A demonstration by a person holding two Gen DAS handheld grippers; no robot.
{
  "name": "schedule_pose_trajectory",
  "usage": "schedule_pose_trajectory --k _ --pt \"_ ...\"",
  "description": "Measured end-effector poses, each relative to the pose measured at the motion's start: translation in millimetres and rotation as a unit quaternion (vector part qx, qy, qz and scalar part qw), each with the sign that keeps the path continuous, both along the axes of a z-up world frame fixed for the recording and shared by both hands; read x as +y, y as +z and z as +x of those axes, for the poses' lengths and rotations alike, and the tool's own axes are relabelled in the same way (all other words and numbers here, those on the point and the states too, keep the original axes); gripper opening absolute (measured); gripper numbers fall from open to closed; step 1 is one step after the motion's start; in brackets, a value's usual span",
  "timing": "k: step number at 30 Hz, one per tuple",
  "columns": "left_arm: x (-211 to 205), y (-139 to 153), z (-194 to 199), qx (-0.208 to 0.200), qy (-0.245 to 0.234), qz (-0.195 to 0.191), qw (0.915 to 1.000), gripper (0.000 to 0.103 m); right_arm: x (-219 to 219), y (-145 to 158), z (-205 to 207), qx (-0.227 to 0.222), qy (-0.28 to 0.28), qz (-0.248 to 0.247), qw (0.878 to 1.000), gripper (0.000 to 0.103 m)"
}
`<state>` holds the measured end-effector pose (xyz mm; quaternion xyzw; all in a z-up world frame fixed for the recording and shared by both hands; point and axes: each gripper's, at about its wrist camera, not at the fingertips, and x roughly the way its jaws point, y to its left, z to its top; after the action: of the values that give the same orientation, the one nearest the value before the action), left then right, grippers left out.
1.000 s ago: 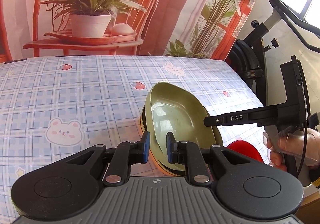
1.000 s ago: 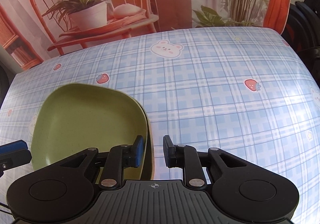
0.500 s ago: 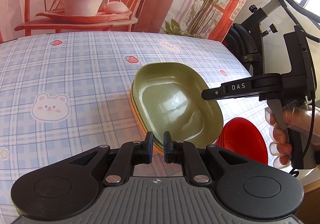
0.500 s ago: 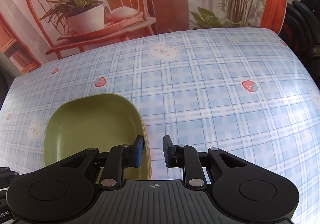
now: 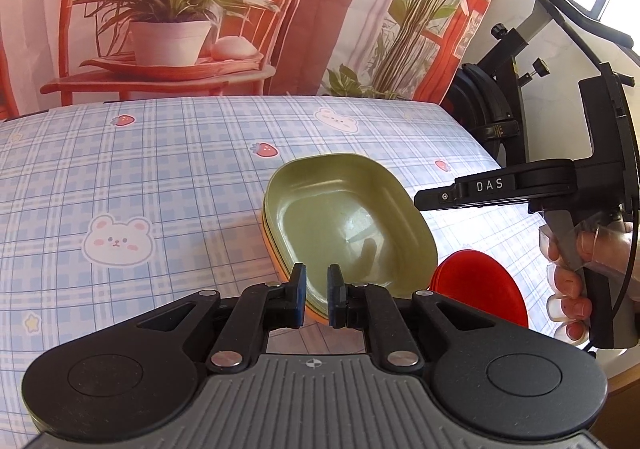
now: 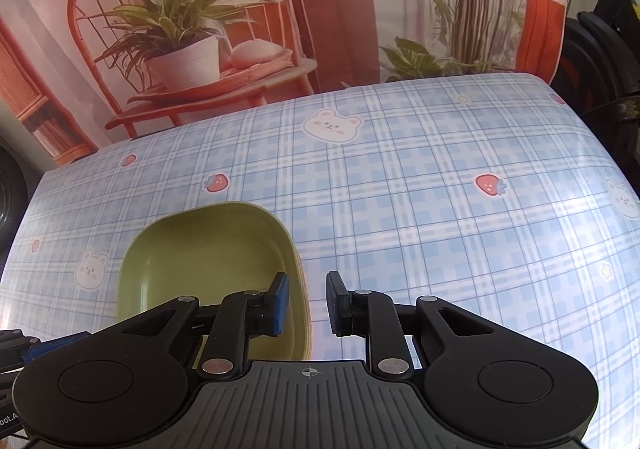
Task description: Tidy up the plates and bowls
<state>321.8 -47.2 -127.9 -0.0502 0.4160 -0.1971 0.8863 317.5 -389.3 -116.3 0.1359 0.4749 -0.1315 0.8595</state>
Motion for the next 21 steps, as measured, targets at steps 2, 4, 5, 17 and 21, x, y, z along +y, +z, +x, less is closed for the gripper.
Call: schedule_pose_trajectory --k 2,4,5,17,21 --pt "-2 4 -4 -0.009 0.001 0.001 1.0000 0.011 3 4 -6 -0.007 0.004 -0.012 1.000 0.020" --pt "-3 7 -9 -0.017 0.000 0.000 0.9999 0.011 8 9 -14 -0.016 0.011 -0.028 0.999 0.020" --pt "-4 8 -12 -0.020 -0.002 -0.001 0.9998 0.011 10 11 -18 -0.021 0.015 -0.034 0.999 0.020" --pt "-31 14 -40 -0.053 -0.027 0.005 0.9982 0.011 16 28 -80 -0.096 0.021 -0.069 0.993 0.020" --pt "-37 13 -45 -0.054 -0.029 0.006 0.9981 0.011 19 27 -100 -0.113 0.024 -0.081 0.990 0.020"
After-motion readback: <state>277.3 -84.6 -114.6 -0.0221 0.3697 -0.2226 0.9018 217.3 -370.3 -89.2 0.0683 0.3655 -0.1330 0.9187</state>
